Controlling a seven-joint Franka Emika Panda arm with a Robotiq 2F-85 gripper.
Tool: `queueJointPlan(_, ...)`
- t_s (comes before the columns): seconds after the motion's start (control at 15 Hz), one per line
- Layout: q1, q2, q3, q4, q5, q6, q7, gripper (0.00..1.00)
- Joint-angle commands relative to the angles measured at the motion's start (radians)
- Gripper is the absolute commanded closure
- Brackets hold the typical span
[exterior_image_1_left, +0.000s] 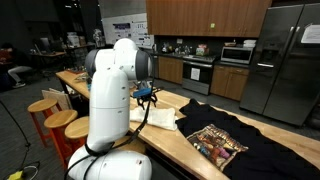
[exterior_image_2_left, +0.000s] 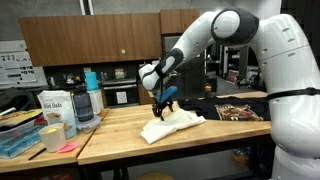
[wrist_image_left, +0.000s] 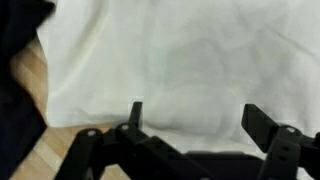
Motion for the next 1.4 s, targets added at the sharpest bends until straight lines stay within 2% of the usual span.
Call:
queueJointPlan(0.0, -0.028, -0.043, 0.03, -0.081, 0.033, 0.168, -0.144, 0.0)
queueJointPlan(0.27, -0.049, -0.038, 0.069, -0.122, 0.125, 0.306, -0.342, 0.0)
queueJointPlan(0.53, -0.045, -0.071, 0.094, -0.171, 0.171, 0.353, -0.431, 0.0)
queueJointPlan(1.0, -0.008, -0.169, 0.112, -0.28, 0.141, 0.469, -0.358, 0.0)
queueJointPlan(1.33, 0.013, -0.165, 0.119, -0.306, 0.117, 0.581, -0.304, 0.0)
